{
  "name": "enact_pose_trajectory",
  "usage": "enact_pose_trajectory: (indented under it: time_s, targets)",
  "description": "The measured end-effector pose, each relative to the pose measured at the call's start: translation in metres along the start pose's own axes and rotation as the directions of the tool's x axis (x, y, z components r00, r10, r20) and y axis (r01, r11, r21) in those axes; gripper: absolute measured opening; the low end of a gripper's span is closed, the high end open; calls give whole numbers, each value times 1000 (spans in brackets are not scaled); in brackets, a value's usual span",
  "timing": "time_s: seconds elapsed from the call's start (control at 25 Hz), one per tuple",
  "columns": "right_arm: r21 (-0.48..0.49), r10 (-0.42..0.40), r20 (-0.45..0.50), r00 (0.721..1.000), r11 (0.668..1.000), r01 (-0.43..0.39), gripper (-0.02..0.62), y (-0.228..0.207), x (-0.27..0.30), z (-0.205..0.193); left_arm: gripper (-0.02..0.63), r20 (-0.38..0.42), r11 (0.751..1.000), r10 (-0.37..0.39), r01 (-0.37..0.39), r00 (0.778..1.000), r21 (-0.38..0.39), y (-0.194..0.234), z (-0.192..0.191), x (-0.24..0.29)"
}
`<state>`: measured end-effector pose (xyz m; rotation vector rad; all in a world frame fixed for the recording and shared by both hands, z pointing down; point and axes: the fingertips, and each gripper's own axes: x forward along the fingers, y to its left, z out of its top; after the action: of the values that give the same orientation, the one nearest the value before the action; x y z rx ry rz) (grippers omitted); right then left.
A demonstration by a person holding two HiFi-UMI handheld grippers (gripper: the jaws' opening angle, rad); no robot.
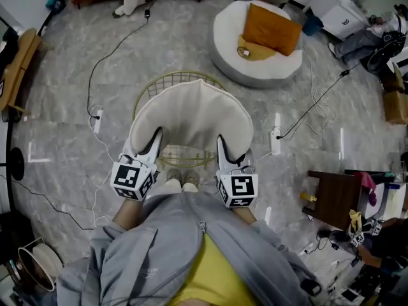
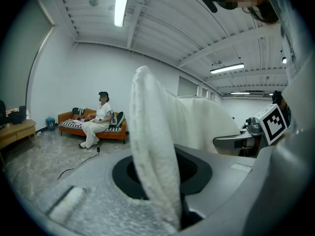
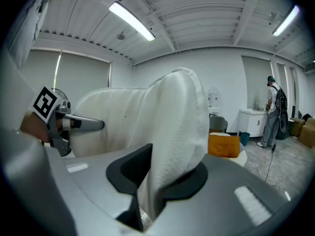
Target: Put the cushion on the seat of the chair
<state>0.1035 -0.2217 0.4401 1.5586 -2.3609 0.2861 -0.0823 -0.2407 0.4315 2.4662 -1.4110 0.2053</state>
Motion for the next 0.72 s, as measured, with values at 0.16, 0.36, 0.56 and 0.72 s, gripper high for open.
enact_pose_trajectory:
  time_s: [0.16,0.36,0.56,0.72]
  targets:
    - [11,-21,-36,999,1000,22,74,-7,14,-12,72,-36,1000,-26,25,999,-16,8,-12,18]
    - [21,-36,-90,995,999,38,75,-12,33,-33,72,-88,998,-54,50,995,-47,20,-35,39]
    - [30,-32,-146,989,999,36,75,-13,49,-58,72,-139,996,-69,59,988,-73,31,-63,57]
    - [45,-20,-206,978,999,30,77,-15,66,-85,74,-186,993,-79,61,979,-98,41,-92,71]
